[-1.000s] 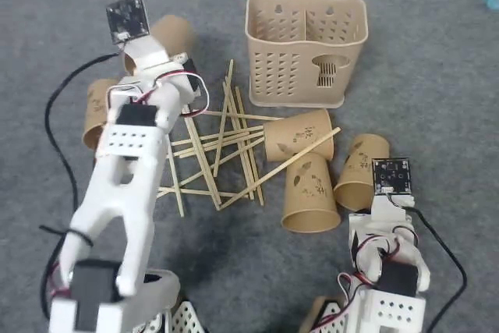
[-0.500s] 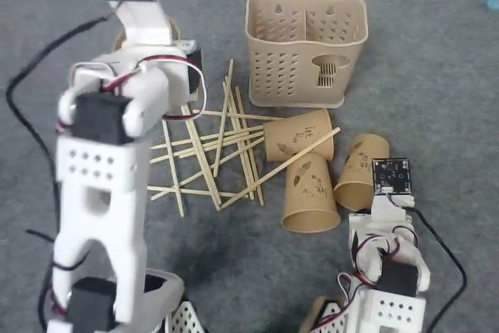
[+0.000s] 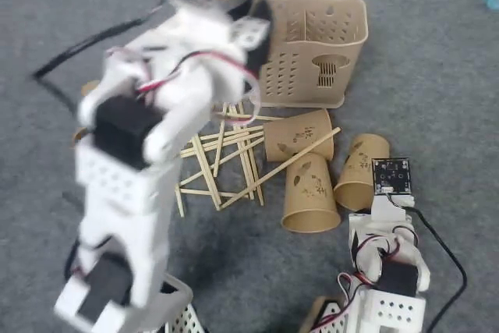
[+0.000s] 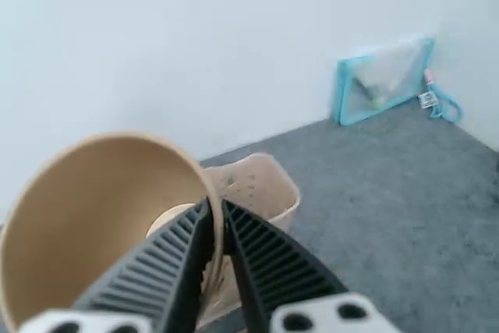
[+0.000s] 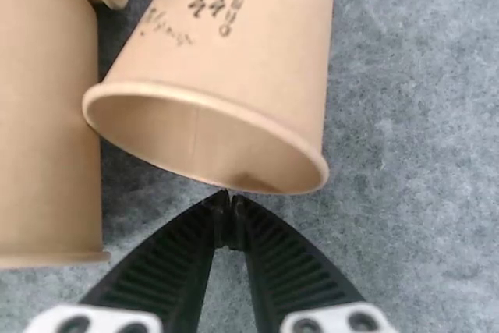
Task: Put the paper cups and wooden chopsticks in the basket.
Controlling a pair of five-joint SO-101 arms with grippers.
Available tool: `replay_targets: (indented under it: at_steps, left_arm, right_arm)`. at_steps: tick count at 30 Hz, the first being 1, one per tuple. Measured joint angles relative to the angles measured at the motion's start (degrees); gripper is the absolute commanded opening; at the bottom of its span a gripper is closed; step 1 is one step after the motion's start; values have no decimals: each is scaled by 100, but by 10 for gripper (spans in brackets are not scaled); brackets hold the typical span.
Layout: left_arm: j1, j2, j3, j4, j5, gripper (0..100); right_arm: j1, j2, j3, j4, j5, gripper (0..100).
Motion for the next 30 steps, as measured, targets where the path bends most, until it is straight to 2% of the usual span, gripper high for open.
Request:
replay_targets:
  at_steps: [8,13,20,30]
  left_arm:
    - [255,2382,-2831,-18,-70,12]
    - [413,3780,-3912,-158,-440,12]
    - [492,5020,-4308,-747,-519,12]
    - [501,5662,-4316,-1310,-949,14]
  right_arm:
    - [0,0,0,0,18,9]
    - [0,0,0,0,26,9]
    - [0,0,0,0,26,9]
    - [0,0,0,0,26,9]
